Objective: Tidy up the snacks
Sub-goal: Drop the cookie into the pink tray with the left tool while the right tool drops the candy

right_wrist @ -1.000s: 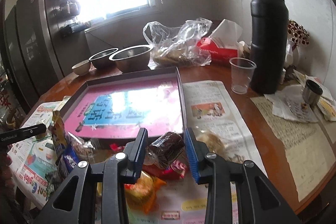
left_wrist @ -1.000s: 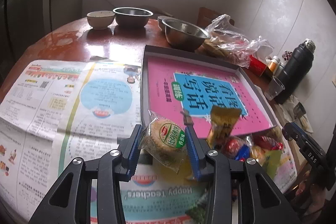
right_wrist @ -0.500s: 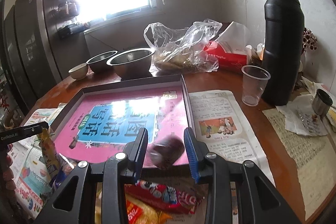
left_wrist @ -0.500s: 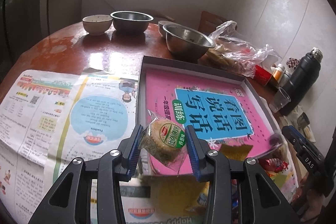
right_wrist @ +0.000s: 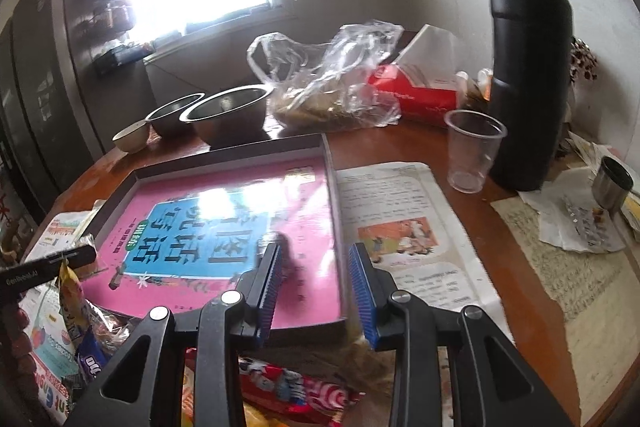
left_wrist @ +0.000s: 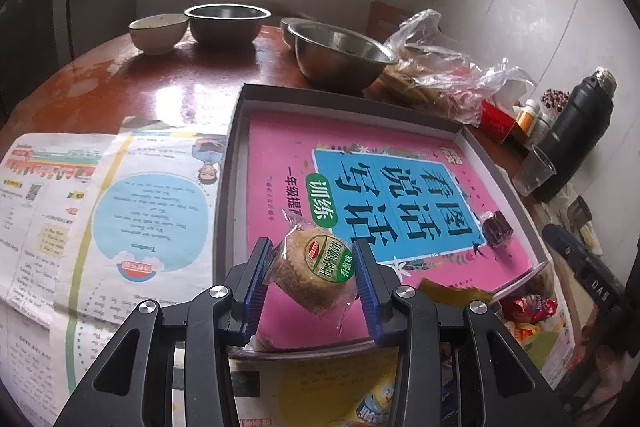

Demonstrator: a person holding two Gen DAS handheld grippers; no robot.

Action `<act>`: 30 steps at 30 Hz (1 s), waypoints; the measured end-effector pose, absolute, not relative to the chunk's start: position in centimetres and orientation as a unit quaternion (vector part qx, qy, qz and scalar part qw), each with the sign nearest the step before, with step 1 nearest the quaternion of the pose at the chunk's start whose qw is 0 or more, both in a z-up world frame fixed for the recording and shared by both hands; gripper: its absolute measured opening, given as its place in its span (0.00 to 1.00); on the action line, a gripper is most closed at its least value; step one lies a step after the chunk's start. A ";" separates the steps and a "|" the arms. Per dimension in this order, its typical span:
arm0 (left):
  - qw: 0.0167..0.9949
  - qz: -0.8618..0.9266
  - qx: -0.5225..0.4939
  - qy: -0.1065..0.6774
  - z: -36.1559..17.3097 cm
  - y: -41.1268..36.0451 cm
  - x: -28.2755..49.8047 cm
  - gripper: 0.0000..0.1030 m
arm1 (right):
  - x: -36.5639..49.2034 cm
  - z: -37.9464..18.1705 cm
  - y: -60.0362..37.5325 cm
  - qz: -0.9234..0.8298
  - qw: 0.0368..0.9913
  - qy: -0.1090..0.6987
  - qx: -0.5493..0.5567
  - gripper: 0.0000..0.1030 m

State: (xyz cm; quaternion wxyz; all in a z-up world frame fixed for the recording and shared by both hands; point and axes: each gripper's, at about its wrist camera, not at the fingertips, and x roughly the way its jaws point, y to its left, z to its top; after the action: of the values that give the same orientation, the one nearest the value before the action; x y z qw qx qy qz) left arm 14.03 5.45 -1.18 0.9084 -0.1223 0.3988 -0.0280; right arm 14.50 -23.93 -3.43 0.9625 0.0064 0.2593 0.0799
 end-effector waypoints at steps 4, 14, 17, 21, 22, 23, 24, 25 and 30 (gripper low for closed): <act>0.907 -0.032 -0.116 0.404 -1.5 5.2 14.2 0.41 | 14.7 -3.4 -24.1 0.078 0.962 0.263 0.008 0.34; 0.905 -0.041 -0.116 0.408 -1.5 4.9 14.4 0.42 | 14.9 -4.4 -23.4 0.084 0.955 0.283 0.003 0.34; 0.905 -0.040 -0.114 0.407 -1.4 4.8 14.3 0.47 | 14.8 -4.5 -23.4 0.084 0.955 0.285 0.003 0.34; 0.906 -0.039 -0.112 0.406 -1.2 4.7 14.1 0.59 | 14.7 -4.4 -23.4 0.084 0.954 0.287 0.005 0.34; 0.907 -0.037 -0.111 0.406 -1.2 4.7 14.0 0.59 | 14.7 -4.4 -23.4 0.084 0.954 0.287 0.005 0.34; 0.907 -0.036 -0.111 0.406 -1.2 4.7 14.0 0.59 | 14.7 -4.4 -23.5 0.084 0.954 0.288 0.006 0.34; 0.906 -0.035 -0.111 0.406 -1.2 4.7 13.9 0.59 | 14.7 -4.4 -23.5 0.086 0.953 0.290 0.006 0.34; 0.907 -0.034 -0.111 0.406 -1.1 4.7 13.9 0.59 | 14.7 -4.4 -23.5 0.085 0.953 0.290 0.006 0.34; 0.909 -0.029 -0.109 0.401 -0.7 4.9 13.5 0.64 | 14.6 -4.4 -23.4 0.085 0.953 0.291 0.005 0.35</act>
State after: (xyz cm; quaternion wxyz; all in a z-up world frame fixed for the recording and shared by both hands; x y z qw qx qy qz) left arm 13.55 4.95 -0.72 0.9092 -0.1088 0.4009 -0.0286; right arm 14.58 -23.39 -4.43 0.9529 0.0048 0.2911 0.0849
